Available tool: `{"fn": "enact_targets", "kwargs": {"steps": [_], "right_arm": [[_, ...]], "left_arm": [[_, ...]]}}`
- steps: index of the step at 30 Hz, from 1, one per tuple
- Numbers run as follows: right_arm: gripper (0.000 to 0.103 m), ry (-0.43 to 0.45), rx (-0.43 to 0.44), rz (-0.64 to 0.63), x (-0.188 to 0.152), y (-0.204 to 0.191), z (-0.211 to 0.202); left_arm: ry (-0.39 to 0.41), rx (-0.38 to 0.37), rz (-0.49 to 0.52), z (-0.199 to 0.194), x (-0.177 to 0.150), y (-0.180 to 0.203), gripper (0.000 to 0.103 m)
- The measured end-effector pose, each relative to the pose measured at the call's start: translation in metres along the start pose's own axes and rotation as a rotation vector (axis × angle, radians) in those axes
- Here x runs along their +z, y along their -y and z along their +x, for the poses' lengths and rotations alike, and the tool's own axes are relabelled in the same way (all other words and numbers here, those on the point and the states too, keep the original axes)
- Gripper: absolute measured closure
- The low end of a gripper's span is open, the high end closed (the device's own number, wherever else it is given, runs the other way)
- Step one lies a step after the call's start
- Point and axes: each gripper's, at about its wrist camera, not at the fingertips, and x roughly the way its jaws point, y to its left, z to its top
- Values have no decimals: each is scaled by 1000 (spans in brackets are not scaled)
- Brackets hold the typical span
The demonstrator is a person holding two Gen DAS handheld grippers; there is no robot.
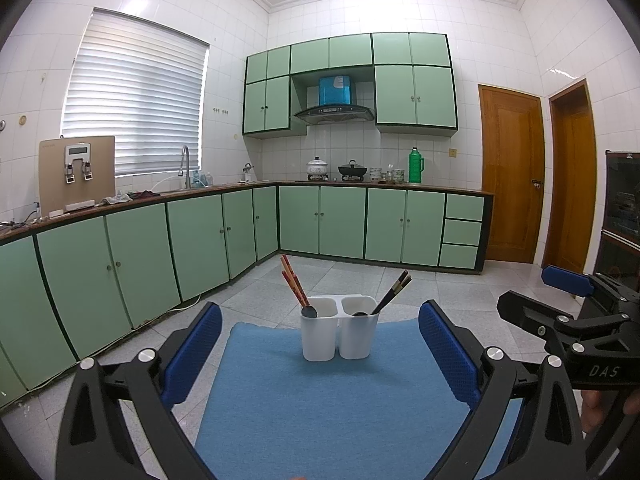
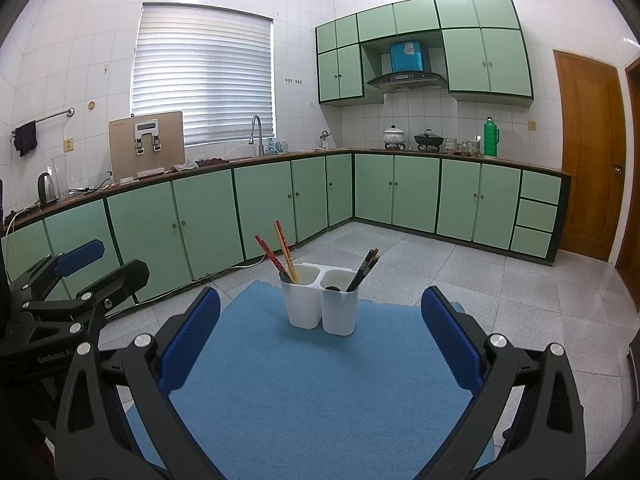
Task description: Organize utensils
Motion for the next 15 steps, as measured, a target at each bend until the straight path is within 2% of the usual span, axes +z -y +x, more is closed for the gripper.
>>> {"fn": "enact_targets", "kwargs": {"steps": [15], "right_arm": [[5,-2,0,-1,-2,0,1]], "left_arm": [[-5,-2,-3,2,0,-2,6]]}}
